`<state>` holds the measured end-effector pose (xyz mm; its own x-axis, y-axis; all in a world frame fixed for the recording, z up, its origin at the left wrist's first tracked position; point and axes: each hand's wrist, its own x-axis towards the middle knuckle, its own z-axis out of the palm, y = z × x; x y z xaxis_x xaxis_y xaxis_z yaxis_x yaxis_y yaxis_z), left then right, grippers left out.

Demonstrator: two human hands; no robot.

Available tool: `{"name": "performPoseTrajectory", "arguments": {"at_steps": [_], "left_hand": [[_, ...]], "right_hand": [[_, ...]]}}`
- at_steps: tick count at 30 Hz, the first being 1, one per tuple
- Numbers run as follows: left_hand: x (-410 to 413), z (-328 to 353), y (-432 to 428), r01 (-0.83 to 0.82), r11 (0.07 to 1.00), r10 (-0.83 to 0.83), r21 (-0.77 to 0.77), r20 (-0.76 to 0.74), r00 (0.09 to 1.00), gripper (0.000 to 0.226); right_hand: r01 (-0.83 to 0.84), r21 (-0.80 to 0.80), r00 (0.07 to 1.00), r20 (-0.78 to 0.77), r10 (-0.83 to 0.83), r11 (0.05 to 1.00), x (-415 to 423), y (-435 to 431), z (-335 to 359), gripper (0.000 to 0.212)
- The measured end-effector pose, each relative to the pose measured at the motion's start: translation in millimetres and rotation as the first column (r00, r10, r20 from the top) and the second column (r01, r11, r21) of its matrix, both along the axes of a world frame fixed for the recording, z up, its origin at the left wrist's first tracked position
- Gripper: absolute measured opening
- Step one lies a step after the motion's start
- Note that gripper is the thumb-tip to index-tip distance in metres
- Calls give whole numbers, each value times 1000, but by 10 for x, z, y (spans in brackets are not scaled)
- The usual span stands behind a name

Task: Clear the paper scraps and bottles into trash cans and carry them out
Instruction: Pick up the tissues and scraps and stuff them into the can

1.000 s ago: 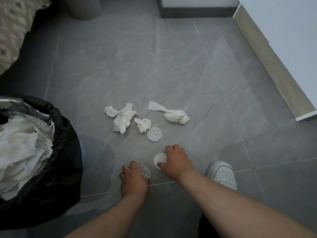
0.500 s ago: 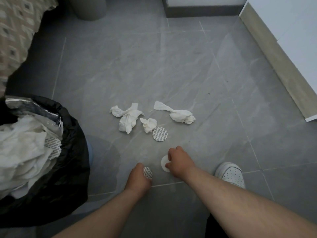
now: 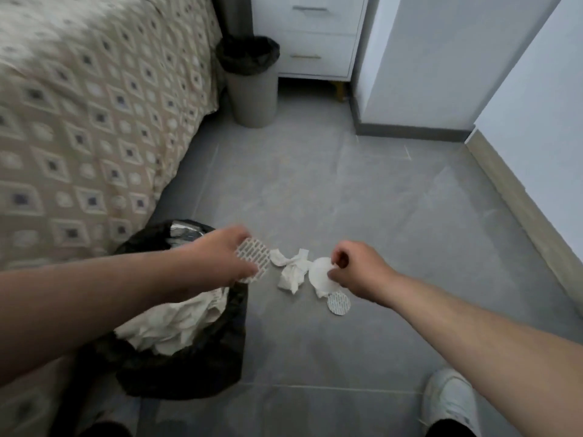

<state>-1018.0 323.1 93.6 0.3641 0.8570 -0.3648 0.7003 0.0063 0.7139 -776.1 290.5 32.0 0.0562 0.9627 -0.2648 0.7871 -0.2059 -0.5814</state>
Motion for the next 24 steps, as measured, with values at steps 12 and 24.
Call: {"name": "performPoseTrajectory", "arguments": {"at_steps": [12,24], "left_hand": [[-1526,-701,-44,-443,884,448,148,-1,894,28],[-1617,-882,254,-371,862,377,346,51,925,55]], "right_hand": [[-107,87,964,-235,124,990,-1528,247,267,23],[-258,8,956,-146,256,966,-1994,294,33,26]]}}
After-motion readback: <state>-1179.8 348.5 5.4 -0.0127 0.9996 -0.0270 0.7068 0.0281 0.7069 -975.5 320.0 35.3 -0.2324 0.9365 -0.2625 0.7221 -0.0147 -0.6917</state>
